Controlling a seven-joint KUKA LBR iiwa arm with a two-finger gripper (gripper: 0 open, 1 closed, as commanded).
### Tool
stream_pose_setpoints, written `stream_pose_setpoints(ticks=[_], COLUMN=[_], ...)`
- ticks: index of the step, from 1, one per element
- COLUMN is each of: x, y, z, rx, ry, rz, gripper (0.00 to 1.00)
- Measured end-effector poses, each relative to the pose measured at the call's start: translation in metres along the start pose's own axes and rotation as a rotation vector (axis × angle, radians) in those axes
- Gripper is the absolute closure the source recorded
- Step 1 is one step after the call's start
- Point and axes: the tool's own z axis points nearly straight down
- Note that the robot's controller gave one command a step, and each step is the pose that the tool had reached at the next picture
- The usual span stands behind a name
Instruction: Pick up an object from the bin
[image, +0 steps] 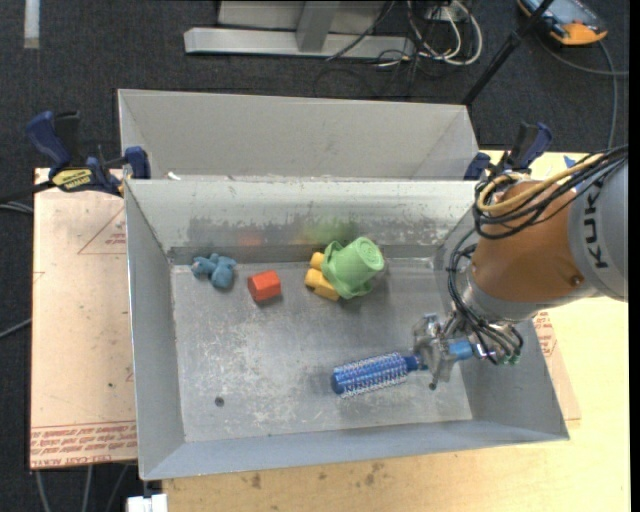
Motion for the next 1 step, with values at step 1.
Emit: stream_pose_setpoints(ticks=[1], x=[-0.0011], y=[0.0005], z=[-0.0036], rx=[0.001], ry=[-0.005], rz=[-0.002], gripper=[1.00])
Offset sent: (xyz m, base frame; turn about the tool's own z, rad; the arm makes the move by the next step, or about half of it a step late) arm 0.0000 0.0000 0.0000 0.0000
